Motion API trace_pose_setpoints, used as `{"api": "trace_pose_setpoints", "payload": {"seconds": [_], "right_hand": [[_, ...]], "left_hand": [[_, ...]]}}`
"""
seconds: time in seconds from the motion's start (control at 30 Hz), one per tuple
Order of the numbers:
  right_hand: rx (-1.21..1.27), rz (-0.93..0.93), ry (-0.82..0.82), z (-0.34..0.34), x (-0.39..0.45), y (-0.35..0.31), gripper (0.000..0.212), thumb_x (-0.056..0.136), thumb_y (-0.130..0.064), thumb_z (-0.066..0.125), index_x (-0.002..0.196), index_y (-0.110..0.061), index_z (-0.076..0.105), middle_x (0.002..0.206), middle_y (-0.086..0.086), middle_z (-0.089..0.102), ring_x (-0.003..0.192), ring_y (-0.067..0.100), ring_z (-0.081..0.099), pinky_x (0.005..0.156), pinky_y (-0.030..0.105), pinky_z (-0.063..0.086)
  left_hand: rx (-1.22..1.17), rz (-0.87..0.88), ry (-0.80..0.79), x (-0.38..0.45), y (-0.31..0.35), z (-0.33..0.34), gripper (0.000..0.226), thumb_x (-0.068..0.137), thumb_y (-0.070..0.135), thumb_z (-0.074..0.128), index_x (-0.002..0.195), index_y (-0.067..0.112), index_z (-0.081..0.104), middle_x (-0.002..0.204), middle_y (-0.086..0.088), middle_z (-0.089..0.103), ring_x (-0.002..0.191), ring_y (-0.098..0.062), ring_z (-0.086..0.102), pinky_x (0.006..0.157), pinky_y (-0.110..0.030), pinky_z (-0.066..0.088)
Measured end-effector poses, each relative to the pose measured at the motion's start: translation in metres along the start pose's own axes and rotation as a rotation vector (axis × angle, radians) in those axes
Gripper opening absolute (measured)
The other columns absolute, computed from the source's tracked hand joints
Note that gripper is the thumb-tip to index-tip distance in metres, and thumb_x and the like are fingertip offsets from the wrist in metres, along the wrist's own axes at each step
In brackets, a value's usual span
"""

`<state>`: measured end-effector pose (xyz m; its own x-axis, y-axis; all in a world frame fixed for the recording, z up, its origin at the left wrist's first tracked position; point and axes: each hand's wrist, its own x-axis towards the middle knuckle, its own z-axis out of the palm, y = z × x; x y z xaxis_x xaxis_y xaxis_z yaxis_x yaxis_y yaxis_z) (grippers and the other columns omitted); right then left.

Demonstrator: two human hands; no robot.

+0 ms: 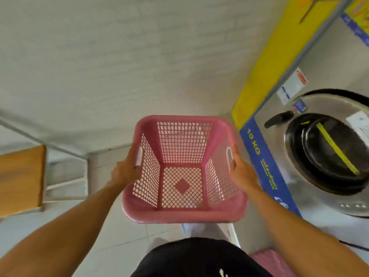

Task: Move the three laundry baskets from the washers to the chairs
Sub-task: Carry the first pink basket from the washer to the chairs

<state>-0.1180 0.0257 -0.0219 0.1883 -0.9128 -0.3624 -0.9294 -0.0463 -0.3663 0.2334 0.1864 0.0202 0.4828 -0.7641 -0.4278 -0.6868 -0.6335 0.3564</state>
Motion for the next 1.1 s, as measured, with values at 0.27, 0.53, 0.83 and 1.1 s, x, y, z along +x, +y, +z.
{"api": "trace_pose_setpoints", "payload": {"seconds": [0.27,0.53,0.83,1.1], "right_hand": [[-0.207,-0.299,-0.083,0.024,-0.039,-0.102,0.063,0.108,-0.035,0.031,0.159,-0.05,-0.004,0.079,0.017,0.065,0.065,0.024,0.063,0.047,0.027,0.04],[-0.314,-0.64,-0.171,0.083,-0.137,-0.208,0.061,0.109,-0.034,0.026,0.161,-0.042,-0.006,0.056,0.003,0.047,0.04,0.012,0.046,0.034,0.022,0.03],[-0.372,-1.007,-0.298,0.175,-0.257,-0.334,0.057,0.109,-0.041,0.021,0.155,-0.052,-0.011,0.061,0.005,0.055,0.042,0.015,0.054,0.035,0.021,0.035],[-0.455,-1.258,-0.439,0.279,-0.333,-0.43,0.053,0.109,-0.039,0.022,0.155,-0.049,-0.001,0.064,0.004,0.057,0.047,0.018,0.058,0.041,0.032,0.052]], "left_hand": [[-0.217,-0.199,0.216,-0.112,-0.112,0.001,0.094,0.095,0.029,0.053,0.146,0.06,-0.019,0.124,-0.018,0.066,0.066,-0.02,0.066,0.046,-0.024,0.049],[-0.318,-0.557,0.343,-0.271,-0.217,0.01,0.095,0.089,0.028,0.053,0.145,0.064,-0.015,0.107,-0.015,0.071,0.068,-0.023,0.062,0.056,-0.033,0.056],[-0.429,-0.939,0.569,-0.434,-0.312,0.034,0.099,0.085,0.019,0.051,0.143,0.068,-0.013,0.099,-0.021,0.07,0.074,-0.036,0.066,0.068,-0.042,0.059],[-0.467,-1.19,0.674,-0.508,-0.392,0.063,0.081,0.096,0.032,0.046,0.147,0.059,-0.01,0.096,-0.02,0.071,0.066,-0.032,0.062,0.063,-0.04,0.055]]}}
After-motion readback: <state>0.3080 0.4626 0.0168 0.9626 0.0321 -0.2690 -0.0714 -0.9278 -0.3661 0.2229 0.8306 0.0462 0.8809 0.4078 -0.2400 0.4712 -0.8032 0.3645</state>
